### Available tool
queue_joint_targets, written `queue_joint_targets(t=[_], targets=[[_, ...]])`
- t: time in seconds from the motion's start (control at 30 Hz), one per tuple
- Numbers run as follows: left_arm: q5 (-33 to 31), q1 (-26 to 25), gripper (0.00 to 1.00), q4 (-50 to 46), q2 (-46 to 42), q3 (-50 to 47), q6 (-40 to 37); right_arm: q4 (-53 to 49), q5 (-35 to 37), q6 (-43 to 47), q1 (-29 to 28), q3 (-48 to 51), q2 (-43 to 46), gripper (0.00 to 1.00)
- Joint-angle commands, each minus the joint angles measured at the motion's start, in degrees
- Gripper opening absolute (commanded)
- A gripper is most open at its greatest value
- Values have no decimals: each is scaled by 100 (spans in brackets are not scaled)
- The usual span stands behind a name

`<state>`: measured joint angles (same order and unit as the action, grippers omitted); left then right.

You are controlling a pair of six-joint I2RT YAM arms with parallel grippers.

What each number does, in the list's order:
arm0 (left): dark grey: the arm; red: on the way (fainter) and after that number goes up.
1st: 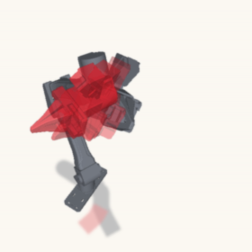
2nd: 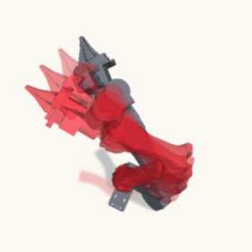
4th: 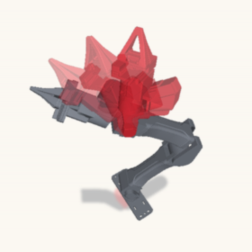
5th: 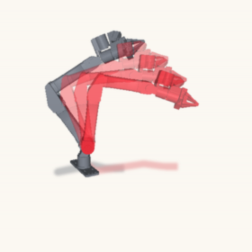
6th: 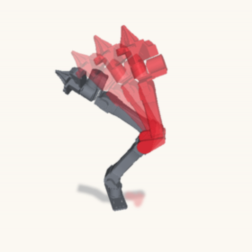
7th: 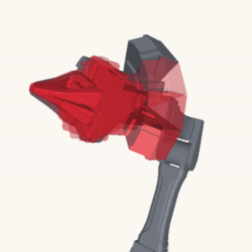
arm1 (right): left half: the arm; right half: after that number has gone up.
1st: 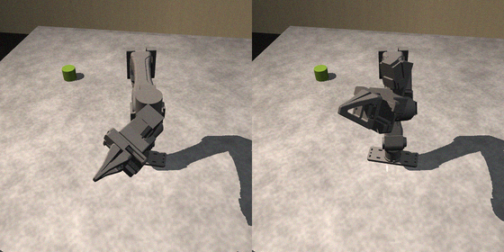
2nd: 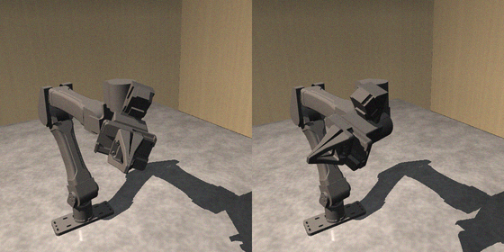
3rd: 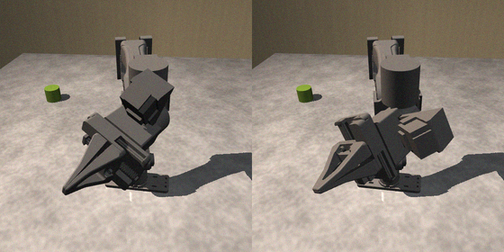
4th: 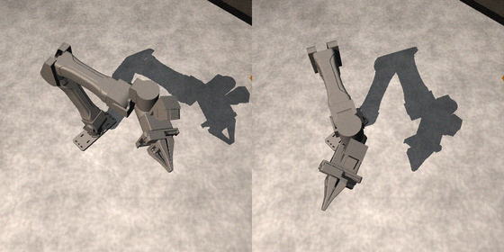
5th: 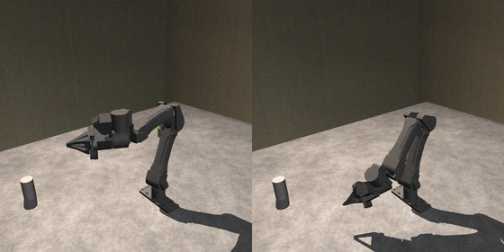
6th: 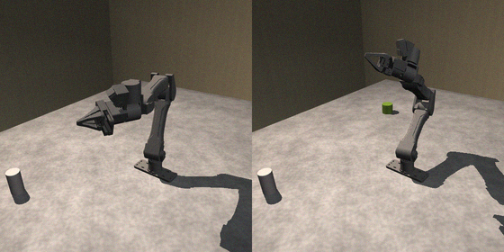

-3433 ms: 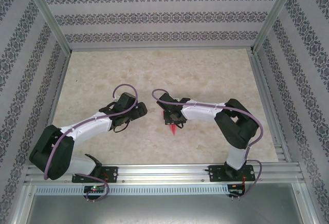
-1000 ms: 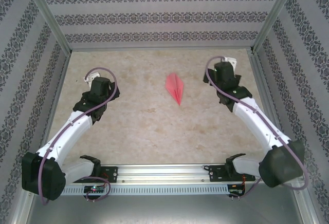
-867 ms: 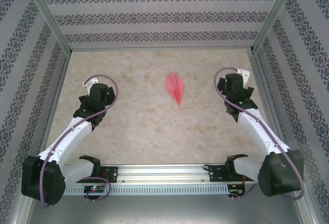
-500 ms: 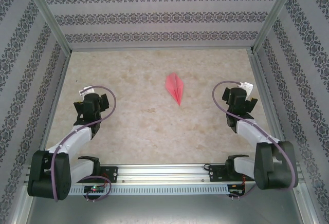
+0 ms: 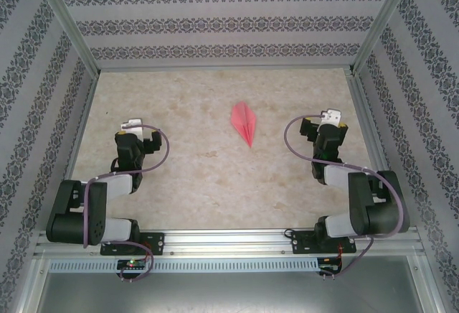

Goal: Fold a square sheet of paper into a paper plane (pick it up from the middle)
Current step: Reset both arms

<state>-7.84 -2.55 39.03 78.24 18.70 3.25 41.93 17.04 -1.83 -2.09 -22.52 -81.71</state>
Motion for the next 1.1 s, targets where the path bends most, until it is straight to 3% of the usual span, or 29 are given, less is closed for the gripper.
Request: queue_joint_targets(t=[0.0,0.3,0.5,0.6,0.97,1.07], targets=[[441,94,100,770,230,140,-164,791,-352,138,48,108,-221,98],[547,84,100,1396,1179,299,-242,918,-499,116,111,74,-436,98],[398,-9,100,1031,1100,391,-307,867,-578,95,156,55,-433,98],[780,-37,100,759,1115,549,-500,869,-578,97,158,56,-432,98],[753,-53,100,752,1135,561,-509,884,-581,95,156,64,-421,98],[748,-53,100,782,1124,546,-508,1071,-1306,299,165,184,-390,98]])
